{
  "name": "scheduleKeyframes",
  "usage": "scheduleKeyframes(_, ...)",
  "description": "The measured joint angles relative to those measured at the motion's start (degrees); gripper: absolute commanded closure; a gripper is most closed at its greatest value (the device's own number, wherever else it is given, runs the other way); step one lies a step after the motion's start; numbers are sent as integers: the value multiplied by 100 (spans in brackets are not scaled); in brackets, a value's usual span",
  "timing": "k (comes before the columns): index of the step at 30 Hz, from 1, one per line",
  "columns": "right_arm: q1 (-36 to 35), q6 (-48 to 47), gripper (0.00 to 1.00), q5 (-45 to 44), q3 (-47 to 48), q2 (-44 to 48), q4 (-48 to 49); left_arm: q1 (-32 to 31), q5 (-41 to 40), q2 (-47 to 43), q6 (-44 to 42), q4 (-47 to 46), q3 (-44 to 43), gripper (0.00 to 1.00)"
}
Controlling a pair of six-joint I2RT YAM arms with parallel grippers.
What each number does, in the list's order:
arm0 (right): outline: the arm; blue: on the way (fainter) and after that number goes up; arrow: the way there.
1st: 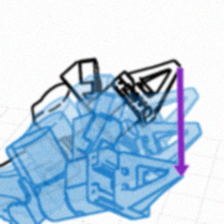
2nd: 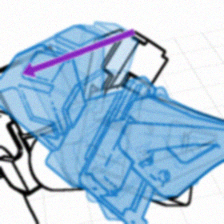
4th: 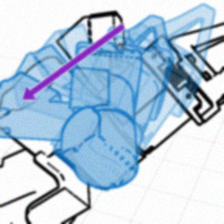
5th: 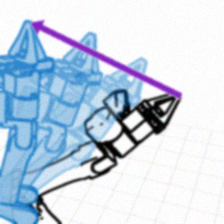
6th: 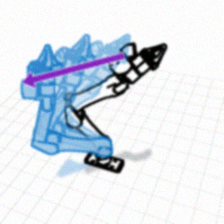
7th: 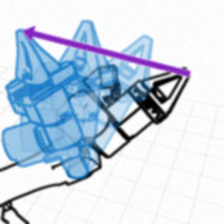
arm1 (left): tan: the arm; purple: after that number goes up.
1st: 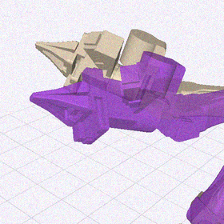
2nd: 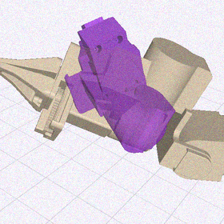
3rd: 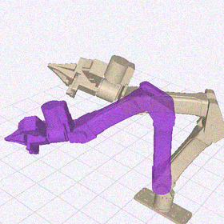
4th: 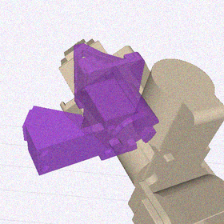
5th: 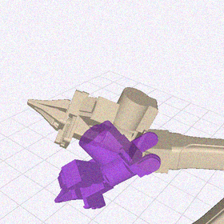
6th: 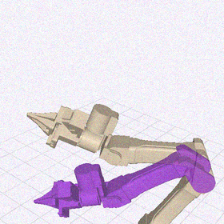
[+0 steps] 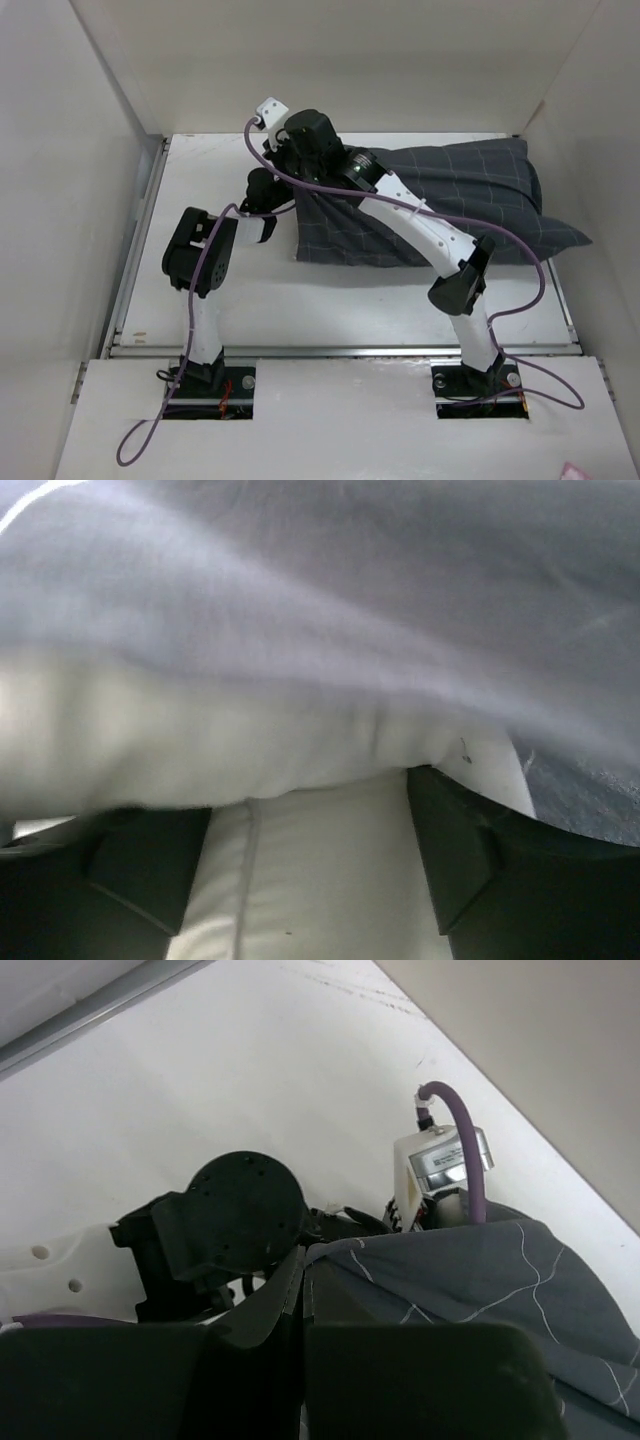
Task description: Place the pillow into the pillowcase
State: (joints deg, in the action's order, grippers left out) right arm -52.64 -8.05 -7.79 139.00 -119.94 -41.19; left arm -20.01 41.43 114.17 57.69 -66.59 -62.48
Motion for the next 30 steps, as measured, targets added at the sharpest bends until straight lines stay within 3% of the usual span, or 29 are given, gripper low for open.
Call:
scheduleKeyframes(2, 39, 90, 100, 61, -151, 0, 33, 50, -13, 33, 94, -120, 221, 4)
scheduleKeyframes(4, 50, 188, 100, 81, -387, 0, 122, 142, -28, -52, 122, -155, 573, 0)
scheduleKeyframes(6, 48, 275, 82, 76, -656, 0, 219, 317, -48, -280, 42, 85, 1021, 0)
scheduleKeyframes(8, 39, 323, 61, 101, -782, -31, 271, 579, -125, -693, -223, 841, 1300, 0)
scheduleKeyframes(10, 37, 400, 46, 129, -826, -48, 345, 872, -404, -1187, -634, 1781, 1360, 0)
scheduleKeyframes(11, 31, 422, 28, 146, -833, -48, 393, 1003, -778, -1427, -946, 2535, 1344, 0)
scheduleKeyframes(12, 22, 472, 17, 184, -835, -48, 455, 1150, -942, -1729, -1062, 2809, 1311, 0)
scheduleKeyframes(15, 4, 549, 1, 348, -835, -46, 544, 1624, -1827, -2555, -1530, 4151, 1250, 0)
scheduleKeyframes(19, 0, 660, 0, 481, -1093, 122, 625, 2293, -2594, -3281, -1790, 5198, 1246, 0)
scheduleKeyframes(24, -4, 890, 0, -155, -2542, 1322, 911, 2955, -3228, -3665, -1950, 6102, 1248, 0)
scheduleKeyframes(28, 269, 1504, 0, -1029, -3320, 2459, 973, 2629, -3075, -4009, -2094, 6205, 1248, 0)
scheduleKeyframes(30, 977, 2083, 0, -1185, -3735, 3027, 1056, 2155, -2830, -4194, -2162, 5998, 1211, 0)
